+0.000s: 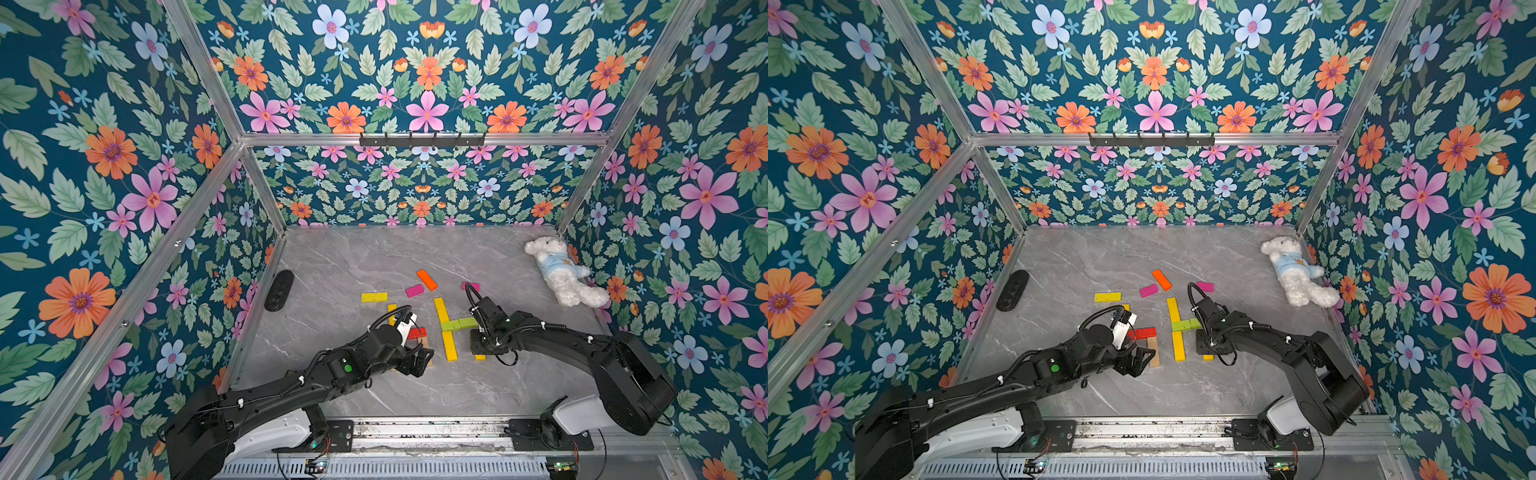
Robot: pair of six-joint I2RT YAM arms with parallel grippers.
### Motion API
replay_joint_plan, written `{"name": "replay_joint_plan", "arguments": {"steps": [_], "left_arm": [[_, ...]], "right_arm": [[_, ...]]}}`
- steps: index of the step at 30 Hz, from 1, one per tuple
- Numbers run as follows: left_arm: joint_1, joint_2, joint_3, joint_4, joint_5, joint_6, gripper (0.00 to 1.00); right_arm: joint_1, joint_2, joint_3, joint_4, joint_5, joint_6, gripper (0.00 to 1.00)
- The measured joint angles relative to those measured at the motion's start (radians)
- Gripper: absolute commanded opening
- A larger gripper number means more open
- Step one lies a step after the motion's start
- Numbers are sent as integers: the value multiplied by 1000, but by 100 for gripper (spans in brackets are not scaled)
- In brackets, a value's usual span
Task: Assemble the letter h with building blocks
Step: Assemble the building block at the center of the board.
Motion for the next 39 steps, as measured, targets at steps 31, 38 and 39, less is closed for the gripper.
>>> {"name": "replay_joint_plan", "arguments": {"steps": [31, 38, 39], "left_arm": [[0, -33, -2, 2, 0, -3, 99], [0, -31, -1, 2, 0, -3, 99], [0, -31, -1, 2, 0, -3, 99]], "right_arm": [[105, -178, -119, -107, -66, 227, 22], [105, -166, -112, -99, -57, 230, 23], [105, -161, -111, -99, -53, 230, 23]]}}
